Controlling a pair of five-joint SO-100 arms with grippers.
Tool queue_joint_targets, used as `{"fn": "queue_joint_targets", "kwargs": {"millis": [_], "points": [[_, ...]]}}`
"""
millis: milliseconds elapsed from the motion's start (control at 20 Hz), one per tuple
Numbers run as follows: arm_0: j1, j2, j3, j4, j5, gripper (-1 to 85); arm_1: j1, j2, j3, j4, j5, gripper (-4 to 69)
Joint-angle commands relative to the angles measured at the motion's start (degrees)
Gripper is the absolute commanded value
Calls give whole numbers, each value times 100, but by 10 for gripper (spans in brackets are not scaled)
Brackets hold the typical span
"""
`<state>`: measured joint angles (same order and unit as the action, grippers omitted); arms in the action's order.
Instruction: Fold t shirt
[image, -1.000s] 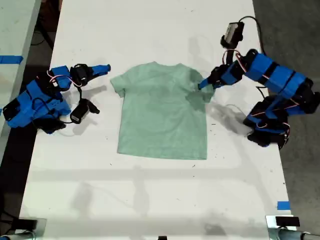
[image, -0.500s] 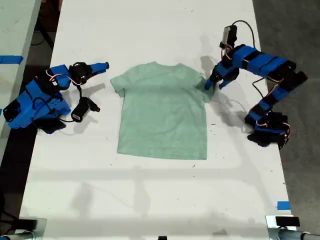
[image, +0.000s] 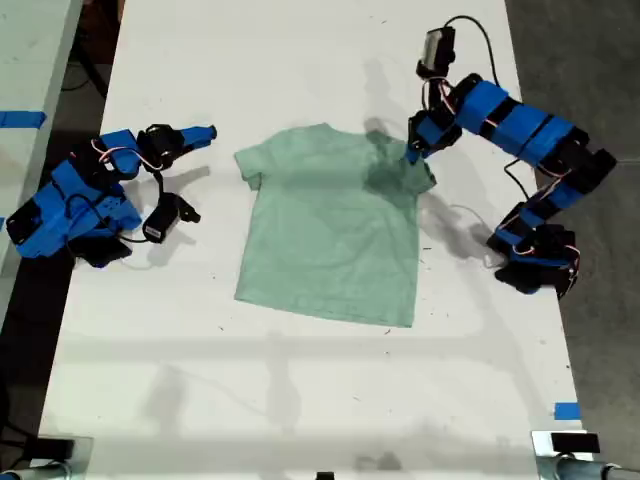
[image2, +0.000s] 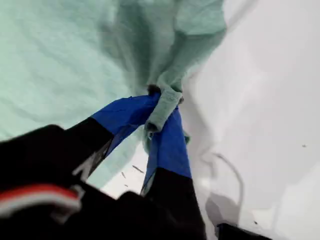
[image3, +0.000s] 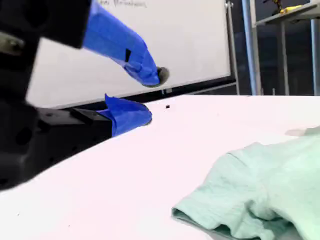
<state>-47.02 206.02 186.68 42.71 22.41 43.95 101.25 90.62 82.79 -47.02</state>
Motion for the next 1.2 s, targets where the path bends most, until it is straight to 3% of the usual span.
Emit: {"fn": "queue_joint_targets", "kwargs": {"millis": [0,250,300,400,600,700,750,800,850,1000,1150], "points": [[-132,62,220,44,-185,84,-1063,-519,-1336,-123,237,-15],[-105,62,220,62,-185,86,-2188,-3006,-3208,-563,325,-6],[-114,62,220,79,-211,91,-2303,-3375,-3480,-571,308,58],[-220,62,220,158,-290,150,-2312,-3401,-3568,-466,281,276],[-352,62,220,220,-404,189,-1784,-1134,-2294,422,290,364],[-554,62,220,545,-905,153,-1564,835,-457,272,527,346],[-642,62,220,791,-1195,147,-1556,1863,650,62,738,287],[-747,62,220,1433,-1204,147,-1582,2883,1854,-220,1002,112],[-800,-185,202,1494,-483,170,-1608,3929,3138,-606,1248,5],[1819,26,229,1468,-615,188,-1688,6284,6152,-1582,1494,5],[3480,18,229,1468,-563,129,-1749,7901,7884,-1898,1239,5]]}}
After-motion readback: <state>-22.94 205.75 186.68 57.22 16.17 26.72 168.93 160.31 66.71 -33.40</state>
